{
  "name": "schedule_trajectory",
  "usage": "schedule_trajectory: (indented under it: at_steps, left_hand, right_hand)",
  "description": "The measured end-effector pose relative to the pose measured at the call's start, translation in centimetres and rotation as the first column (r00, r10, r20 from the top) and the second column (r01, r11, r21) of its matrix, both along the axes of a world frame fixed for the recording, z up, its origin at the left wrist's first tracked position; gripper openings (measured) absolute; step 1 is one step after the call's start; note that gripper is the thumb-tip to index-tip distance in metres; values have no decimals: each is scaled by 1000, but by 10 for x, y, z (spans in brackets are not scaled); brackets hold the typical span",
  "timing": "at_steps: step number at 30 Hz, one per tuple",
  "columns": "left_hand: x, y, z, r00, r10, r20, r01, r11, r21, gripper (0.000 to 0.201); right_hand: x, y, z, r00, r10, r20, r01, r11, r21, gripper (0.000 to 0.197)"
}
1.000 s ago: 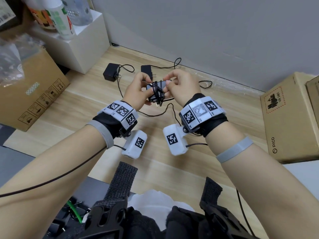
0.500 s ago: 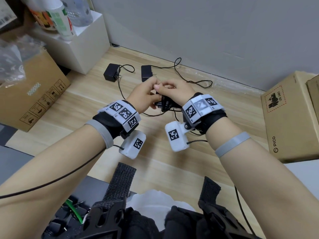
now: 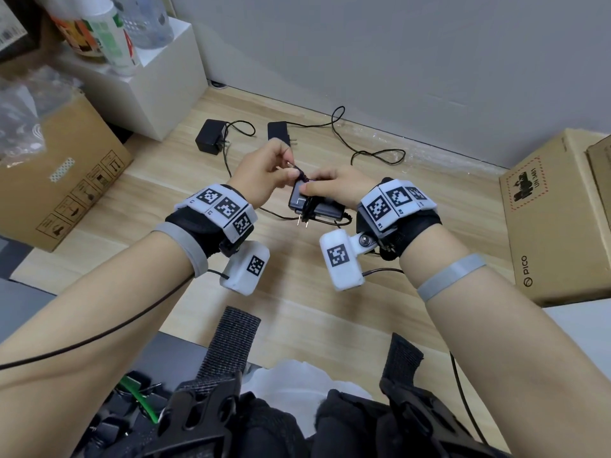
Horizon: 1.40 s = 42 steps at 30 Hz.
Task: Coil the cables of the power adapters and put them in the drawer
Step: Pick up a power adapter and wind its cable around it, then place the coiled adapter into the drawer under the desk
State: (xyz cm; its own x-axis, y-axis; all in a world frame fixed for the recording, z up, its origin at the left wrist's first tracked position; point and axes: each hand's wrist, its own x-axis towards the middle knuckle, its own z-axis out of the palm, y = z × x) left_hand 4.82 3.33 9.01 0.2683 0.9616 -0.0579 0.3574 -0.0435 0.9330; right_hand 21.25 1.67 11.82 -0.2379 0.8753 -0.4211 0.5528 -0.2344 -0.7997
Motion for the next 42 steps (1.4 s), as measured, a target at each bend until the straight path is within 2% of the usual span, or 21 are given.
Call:
schedule_trajectory:
  at_steps: [4, 7, 11, 13, 16, 18, 20, 23, 25, 28, 32, 36, 39, 42]
  left_hand:
    - [1, -1, -6, 996, 85, 19, -84, 995, -48, 27]
    - [2, -5, -6, 994, 113, 13, -112, 991, -70, 24]
    - [-5, -13, -1, 979, 174, 102, -156, 974, -166, 16]
    - [-9, -23, 0, 946, 259, 193, -200, 939, -281, 11]
    - [-16, -46, -6, 895, 333, 296, -150, 850, -504, 12]
    - [-20, -62, -15, 875, 358, 327, -131, 824, -551, 20]
    - [-28, -75, -25, 853, 418, 313, -198, 814, -546, 31]
    - [-48, -96, -35, 819, 512, 258, -323, 784, -531, 32]
    - [-67, -114, -41, 797, 554, 241, -366, 760, -537, 32]
    - [-96, -144, -49, 717, 666, 206, -479, 686, -547, 34]
    - [-138, -189, -56, 566, 798, 208, -588, 568, -576, 38]
    - [-175, -238, -66, 489, 854, 177, -644, 490, -587, 32]
    - [-202, -272, -82, 423, 889, 177, -663, 437, -608, 22]
    - [-224, -302, -114, 367, 916, 164, -680, 384, -624, 25]
  right_hand:
    - [-7, -6, -1, 998, 66, 14, -66, 998, -1, 4]
    - [-9, -7, -3, 999, 44, 13, -44, 999, -13, 9]
    - [-21, -9, -11, 992, -94, -88, 90, 995, -46, 19]
    - [-31, -9, -18, 958, -198, -209, 186, 980, -76, 19]
    - [-48, -9, -29, 886, -354, -300, 333, 935, -123, 18]
    - [-61, -11, -37, 822, -418, -387, 352, 907, -232, 17]
    - [-75, -15, -47, 780, -439, -447, 317, 892, -324, 11]
    - [-95, -27, -58, 793, -368, -486, 192, 907, -374, 16]
    - [-106, -37, -63, 844, -274, -461, 91, 920, -380, 4]
    - [-123, -52, -77, 920, -118, -374, -17, 941, -339, 23]
    - [-163, -83, -87, 919, 7, -395, -172, 907, -385, 15]
    - [-211, -123, -95, 903, 92, -419, -281, 865, -417, 29]
    - [-244, -153, -112, 894, 132, -429, -334, 835, -438, 23]
    - [-270, -179, -142, 884, 210, -417, -405, 789, -462, 7]
